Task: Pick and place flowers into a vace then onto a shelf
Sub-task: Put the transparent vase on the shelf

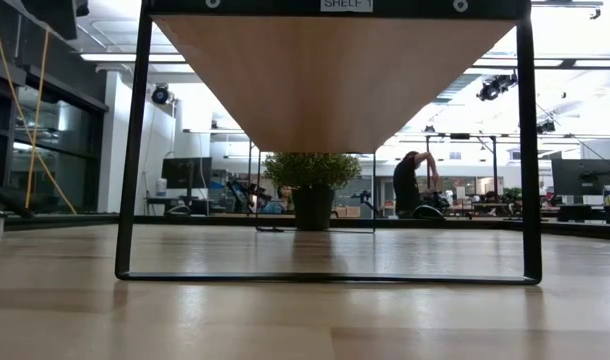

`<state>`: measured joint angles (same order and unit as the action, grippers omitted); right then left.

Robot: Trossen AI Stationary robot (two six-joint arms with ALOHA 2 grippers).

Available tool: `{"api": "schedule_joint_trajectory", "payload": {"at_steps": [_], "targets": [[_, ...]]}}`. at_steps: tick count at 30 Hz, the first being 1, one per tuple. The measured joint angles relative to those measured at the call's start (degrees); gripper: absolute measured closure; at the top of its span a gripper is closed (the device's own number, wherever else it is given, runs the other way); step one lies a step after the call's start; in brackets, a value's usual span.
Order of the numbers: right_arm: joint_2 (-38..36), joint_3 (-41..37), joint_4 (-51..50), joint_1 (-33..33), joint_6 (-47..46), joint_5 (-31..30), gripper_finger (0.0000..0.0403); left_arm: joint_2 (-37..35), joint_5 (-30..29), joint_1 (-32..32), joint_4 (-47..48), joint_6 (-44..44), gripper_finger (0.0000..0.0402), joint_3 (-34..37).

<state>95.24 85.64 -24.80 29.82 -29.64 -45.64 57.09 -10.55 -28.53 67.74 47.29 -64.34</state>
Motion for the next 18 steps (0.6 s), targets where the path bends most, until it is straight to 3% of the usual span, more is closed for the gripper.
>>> {"api": "schedule_joint_trajectory", "payload": {"at_steps": [18], "targets": [[0.7, -0.4, -0.6, 0.2, -1.7, 0.7, 0.024, -0.2, 0.0, 0.0, 0.1, 1.0, 0.0032, 0.0]]}}
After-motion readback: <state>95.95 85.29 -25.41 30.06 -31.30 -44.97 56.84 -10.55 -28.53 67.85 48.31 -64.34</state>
